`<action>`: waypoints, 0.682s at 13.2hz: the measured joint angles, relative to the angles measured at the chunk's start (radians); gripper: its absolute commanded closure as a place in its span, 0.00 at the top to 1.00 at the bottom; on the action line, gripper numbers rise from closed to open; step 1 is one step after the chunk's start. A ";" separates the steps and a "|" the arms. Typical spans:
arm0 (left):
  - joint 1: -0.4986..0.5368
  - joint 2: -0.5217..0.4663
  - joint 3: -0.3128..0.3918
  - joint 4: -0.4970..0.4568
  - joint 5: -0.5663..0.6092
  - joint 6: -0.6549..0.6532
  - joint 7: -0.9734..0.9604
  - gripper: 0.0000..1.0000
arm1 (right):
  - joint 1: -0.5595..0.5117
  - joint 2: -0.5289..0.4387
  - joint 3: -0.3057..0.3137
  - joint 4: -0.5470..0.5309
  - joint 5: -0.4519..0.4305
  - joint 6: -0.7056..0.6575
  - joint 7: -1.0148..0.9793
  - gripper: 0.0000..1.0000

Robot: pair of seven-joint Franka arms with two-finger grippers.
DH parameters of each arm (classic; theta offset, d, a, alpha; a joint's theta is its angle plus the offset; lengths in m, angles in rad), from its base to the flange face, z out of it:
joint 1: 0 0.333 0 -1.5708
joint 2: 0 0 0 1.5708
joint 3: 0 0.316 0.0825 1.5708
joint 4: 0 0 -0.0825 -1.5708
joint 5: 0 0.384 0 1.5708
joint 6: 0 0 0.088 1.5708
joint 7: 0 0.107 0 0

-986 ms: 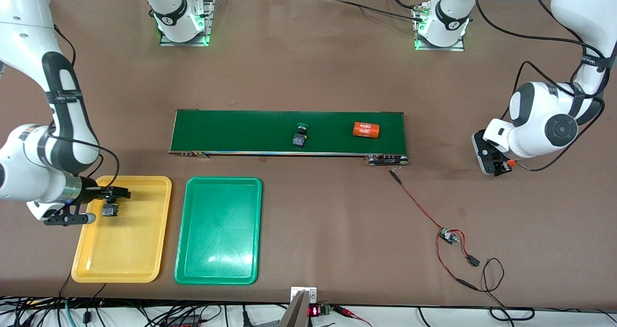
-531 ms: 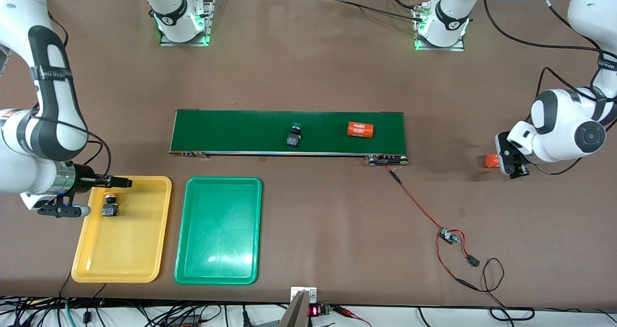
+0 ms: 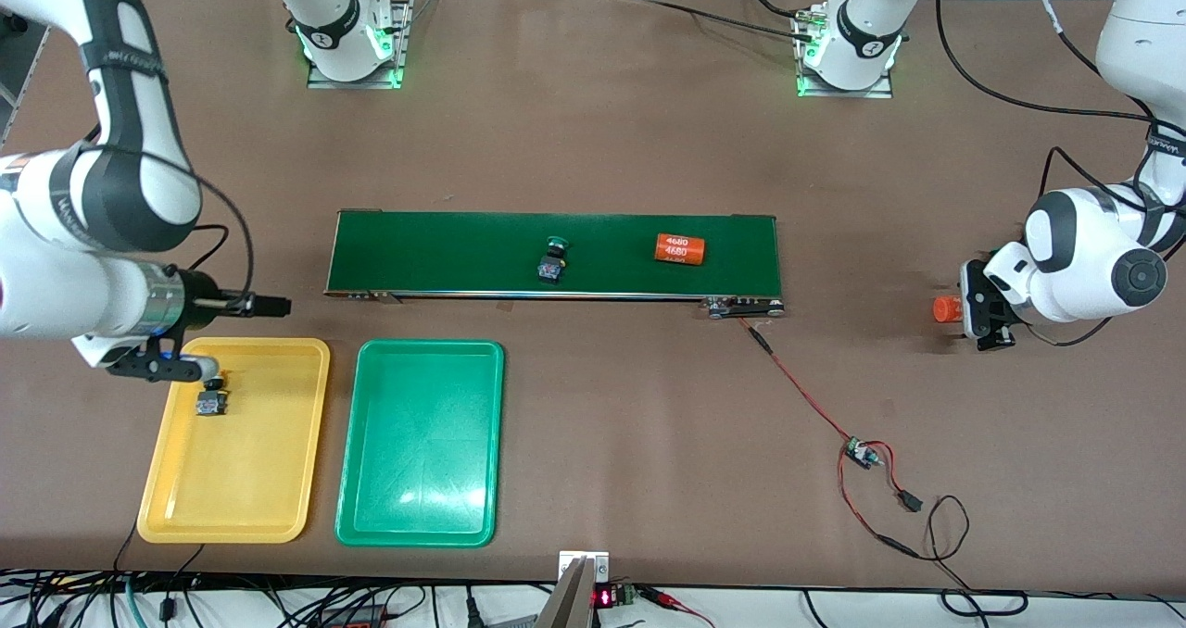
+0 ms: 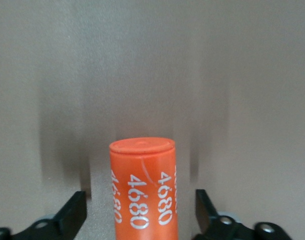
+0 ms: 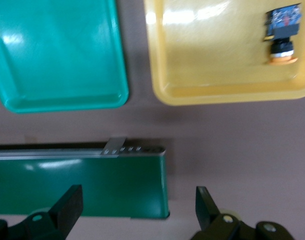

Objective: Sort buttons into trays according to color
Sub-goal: 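Grasp a second orange cylinder with the left gripper while the right gripper withdraws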

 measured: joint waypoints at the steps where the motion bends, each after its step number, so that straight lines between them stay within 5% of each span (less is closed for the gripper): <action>1: 0.004 0.004 0.000 0.000 0.000 0.008 0.027 0.14 | 0.025 -0.019 -0.007 -0.011 0.000 -0.012 0.007 1.00; 3: 0.006 0.004 -0.002 0.003 0.000 0.010 0.061 0.00 | 0.050 -0.063 -0.014 -0.058 0.000 -0.018 0.011 1.00; 9: -0.064 -0.102 -0.074 0.021 -0.043 -0.143 0.073 0.00 | 0.059 -0.254 -0.021 -0.273 0.000 0.086 0.013 1.00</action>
